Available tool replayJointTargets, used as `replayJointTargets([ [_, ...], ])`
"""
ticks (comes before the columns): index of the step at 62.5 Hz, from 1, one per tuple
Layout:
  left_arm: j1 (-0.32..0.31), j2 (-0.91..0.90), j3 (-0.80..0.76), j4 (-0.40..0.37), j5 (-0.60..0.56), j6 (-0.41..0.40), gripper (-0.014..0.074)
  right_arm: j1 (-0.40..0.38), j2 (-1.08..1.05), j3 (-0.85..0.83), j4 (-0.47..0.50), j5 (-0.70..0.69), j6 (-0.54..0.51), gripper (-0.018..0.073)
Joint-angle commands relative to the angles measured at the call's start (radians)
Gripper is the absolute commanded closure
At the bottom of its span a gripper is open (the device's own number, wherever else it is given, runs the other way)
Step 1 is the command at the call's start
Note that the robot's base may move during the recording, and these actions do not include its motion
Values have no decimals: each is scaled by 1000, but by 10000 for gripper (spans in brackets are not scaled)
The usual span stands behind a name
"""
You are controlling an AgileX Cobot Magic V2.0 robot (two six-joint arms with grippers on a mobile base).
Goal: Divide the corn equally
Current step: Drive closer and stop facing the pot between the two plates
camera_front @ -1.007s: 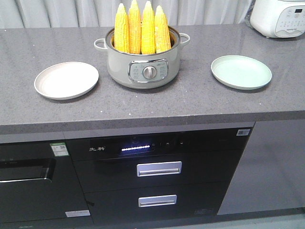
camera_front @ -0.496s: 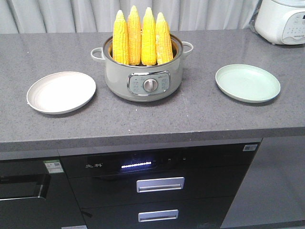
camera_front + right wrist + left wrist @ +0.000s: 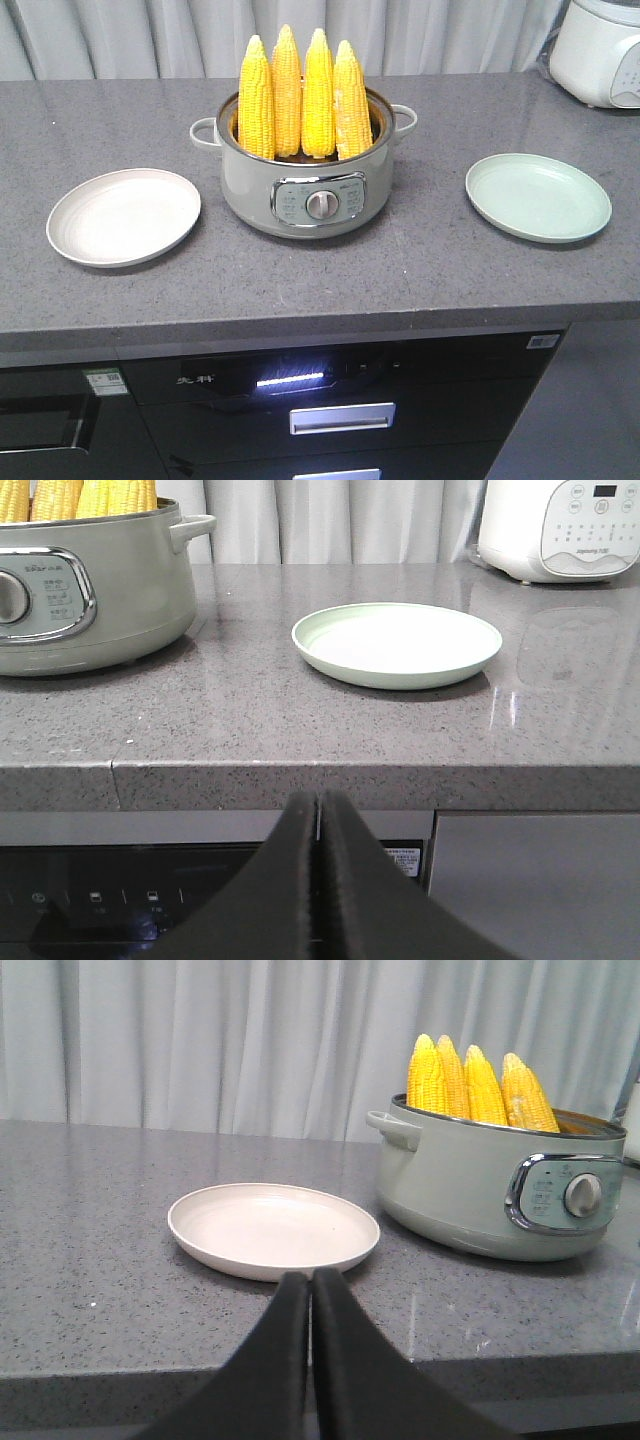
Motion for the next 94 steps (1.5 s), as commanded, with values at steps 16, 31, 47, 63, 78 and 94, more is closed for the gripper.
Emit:
replayJointTargets([
  [16,-4,15,-1,-3,-60,-7,603,1,15,10,0,-58,-2,565],
  [31,-4,15,-1,-3,-60,-7,603,1,15,10,0,-58,-2,565],
  [47,-4,15,-1,-3,-60,-7,603,1,15,10,0,-58,-2,565],
  [63,-4,15,-1,-3,-60,-7,603,1,15,10,0,-58,-2,565],
  [78,-4,15,-1,-3,-60,-7,603,1,15,10,0,-58,-2,565],
  [94,-4,15,-1,-3,-60,-7,603,1,15,10,0,-58,-2,565],
])
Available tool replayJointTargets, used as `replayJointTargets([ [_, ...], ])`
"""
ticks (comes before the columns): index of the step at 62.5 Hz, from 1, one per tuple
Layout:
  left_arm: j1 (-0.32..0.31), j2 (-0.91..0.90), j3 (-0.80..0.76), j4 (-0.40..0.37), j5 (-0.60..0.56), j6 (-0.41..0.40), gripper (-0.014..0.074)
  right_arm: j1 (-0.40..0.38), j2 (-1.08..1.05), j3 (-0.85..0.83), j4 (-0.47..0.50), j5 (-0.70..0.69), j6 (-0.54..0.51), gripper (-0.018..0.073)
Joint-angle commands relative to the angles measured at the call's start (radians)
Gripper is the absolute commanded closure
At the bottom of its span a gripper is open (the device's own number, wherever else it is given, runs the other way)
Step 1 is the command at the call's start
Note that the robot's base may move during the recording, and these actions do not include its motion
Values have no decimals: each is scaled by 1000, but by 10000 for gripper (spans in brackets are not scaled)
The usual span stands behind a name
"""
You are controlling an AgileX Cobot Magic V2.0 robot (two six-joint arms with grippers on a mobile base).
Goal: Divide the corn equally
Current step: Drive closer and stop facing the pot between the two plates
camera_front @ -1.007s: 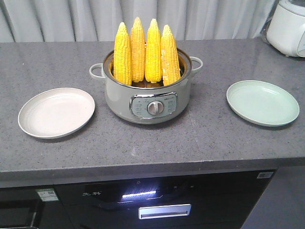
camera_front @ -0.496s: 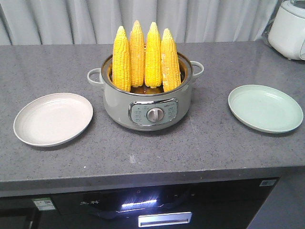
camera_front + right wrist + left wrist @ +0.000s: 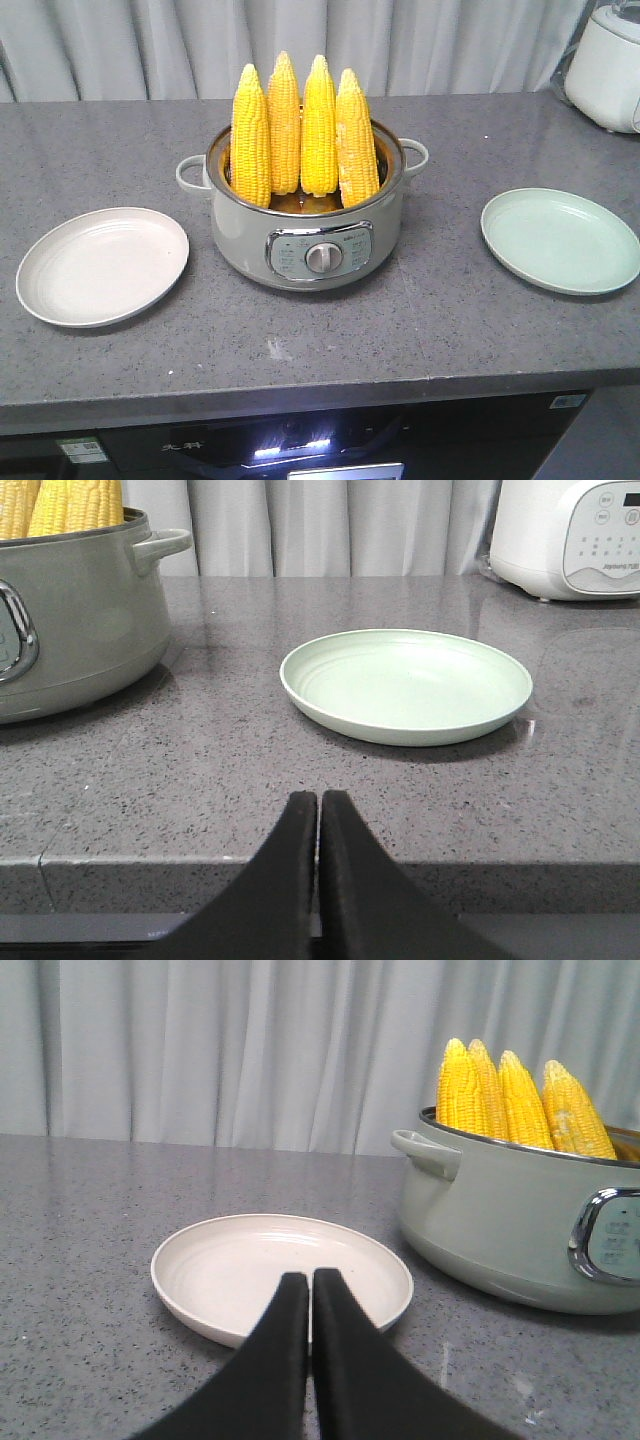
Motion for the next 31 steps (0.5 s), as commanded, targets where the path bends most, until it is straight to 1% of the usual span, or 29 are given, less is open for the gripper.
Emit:
replayJointTargets([
  [1,-4,15,-1,-3,-60,-7,603,1,15,10,0,-58,-2,565],
  [31,-4,15,-1,-3,-60,-7,603,1,15,10,0,-58,-2,565],
])
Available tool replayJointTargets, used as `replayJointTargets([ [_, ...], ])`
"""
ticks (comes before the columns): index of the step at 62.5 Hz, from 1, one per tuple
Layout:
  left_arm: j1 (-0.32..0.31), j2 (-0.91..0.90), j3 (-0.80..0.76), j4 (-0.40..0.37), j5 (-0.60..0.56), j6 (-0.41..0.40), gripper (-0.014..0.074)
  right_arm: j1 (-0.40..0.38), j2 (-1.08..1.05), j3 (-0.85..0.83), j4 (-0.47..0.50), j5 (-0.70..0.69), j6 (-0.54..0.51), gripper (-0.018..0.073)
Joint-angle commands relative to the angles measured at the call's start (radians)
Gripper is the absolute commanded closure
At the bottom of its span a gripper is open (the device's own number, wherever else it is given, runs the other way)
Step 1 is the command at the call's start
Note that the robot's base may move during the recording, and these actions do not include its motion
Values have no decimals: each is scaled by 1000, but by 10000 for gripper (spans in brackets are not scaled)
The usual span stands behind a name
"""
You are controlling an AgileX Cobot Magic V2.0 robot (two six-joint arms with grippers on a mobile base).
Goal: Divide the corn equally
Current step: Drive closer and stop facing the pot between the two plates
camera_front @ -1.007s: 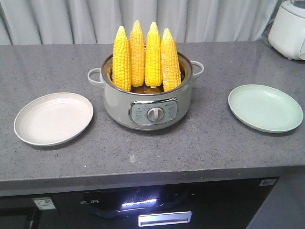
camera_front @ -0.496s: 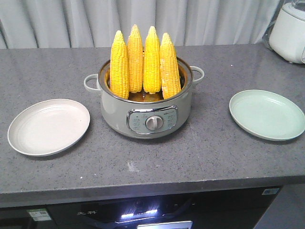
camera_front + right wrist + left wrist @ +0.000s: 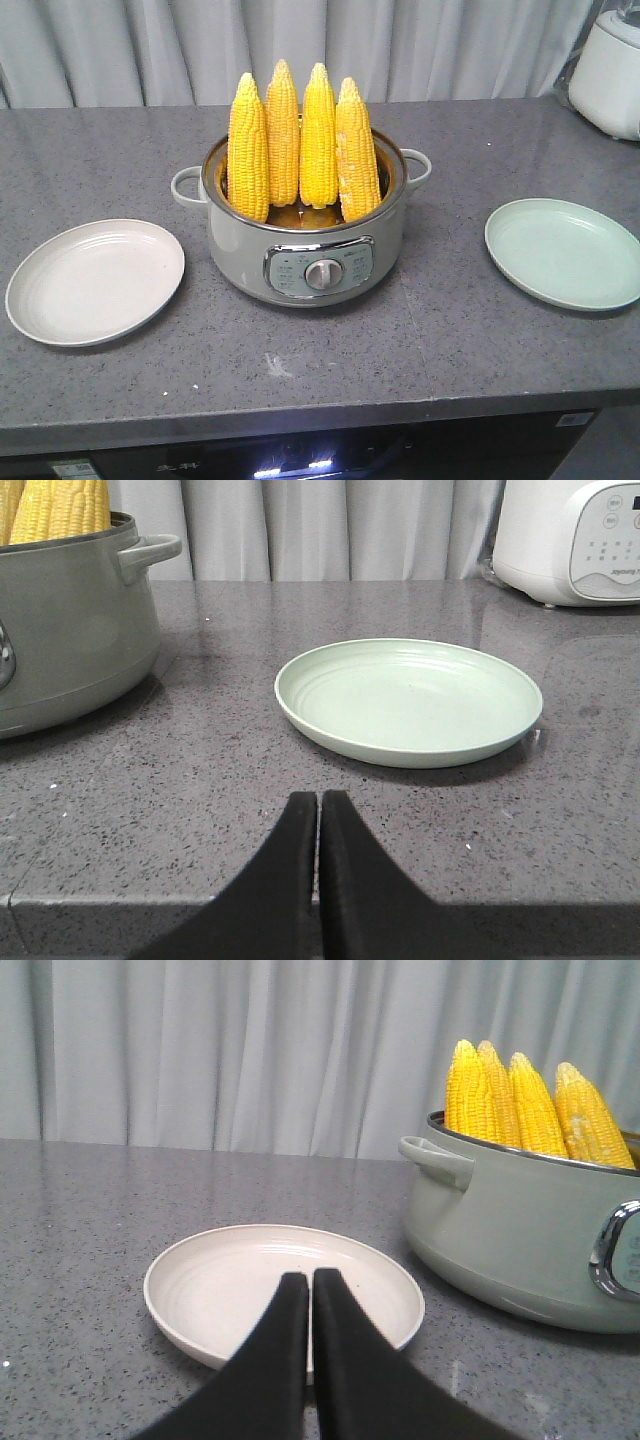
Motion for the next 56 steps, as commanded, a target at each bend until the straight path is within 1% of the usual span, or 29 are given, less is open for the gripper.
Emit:
replayJointTargets([
  [1,-4,15,-1,-3,-60,-7,603,1,15,10,0,-58,-2,565],
  [56,-4,15,-1,-3,-60,-7,603,1,15,10,0,-58,-2,565],
])
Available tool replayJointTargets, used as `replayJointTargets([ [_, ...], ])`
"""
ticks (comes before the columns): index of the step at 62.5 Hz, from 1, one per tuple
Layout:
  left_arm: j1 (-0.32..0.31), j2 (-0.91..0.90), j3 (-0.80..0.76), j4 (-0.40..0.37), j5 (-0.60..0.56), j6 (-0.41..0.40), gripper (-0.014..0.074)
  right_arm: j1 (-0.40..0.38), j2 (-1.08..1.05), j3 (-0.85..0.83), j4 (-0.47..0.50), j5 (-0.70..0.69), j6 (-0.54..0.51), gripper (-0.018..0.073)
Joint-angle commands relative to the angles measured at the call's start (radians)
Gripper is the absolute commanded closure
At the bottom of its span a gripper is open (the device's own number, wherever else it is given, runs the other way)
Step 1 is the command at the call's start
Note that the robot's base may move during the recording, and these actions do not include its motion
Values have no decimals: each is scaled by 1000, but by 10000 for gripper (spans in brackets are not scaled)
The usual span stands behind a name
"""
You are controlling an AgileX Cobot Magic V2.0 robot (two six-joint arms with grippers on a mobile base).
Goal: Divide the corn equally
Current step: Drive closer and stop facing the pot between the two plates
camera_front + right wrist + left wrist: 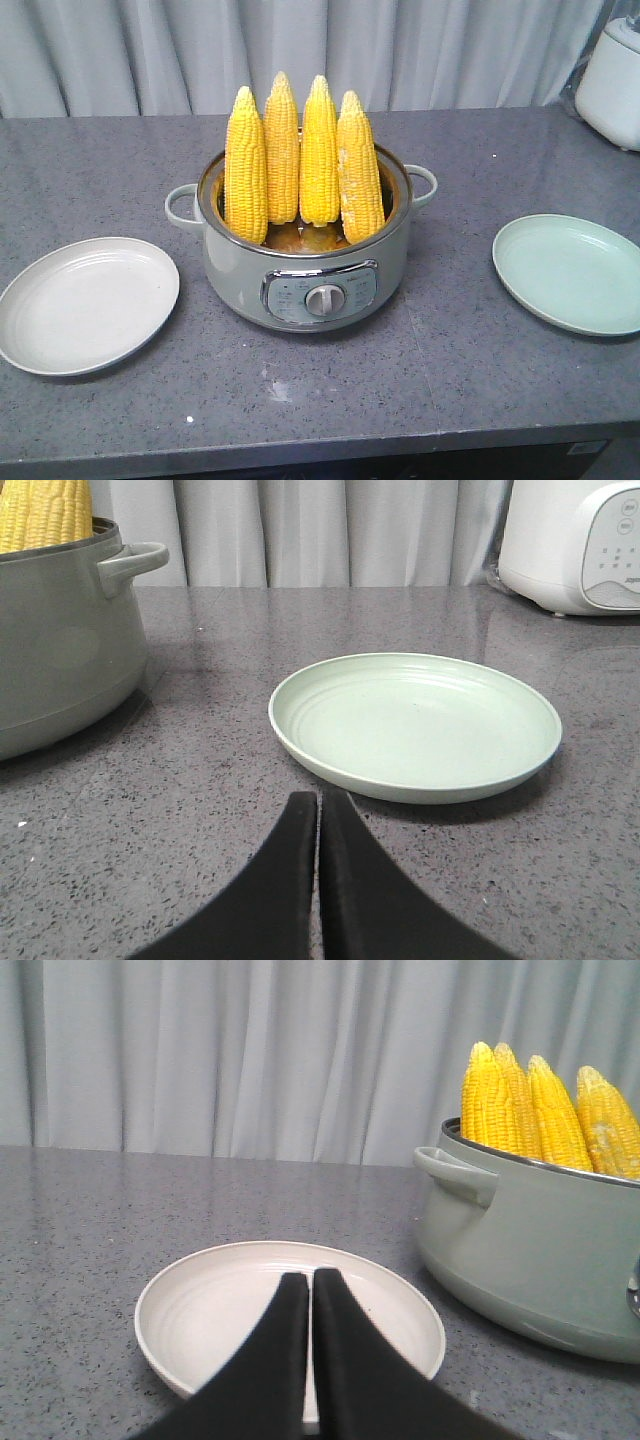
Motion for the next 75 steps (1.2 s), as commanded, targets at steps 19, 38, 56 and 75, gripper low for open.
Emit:
replayJointTargets([
  [19,-4,15,-1,-3,-60,-7,603,1,15,10,0,-58,-2,565],
  [38,-4,15,-1,-3,-60,-7,603,1,15,10,0,-58,-2,565],
  [56,-4,15,-1,-3,-60,-7,603,1,15,10,0,-58,-2,565],
  [75,-4,15,-1,-3,-60,-7,603,1,15,10,0,-58,-2,565],
])
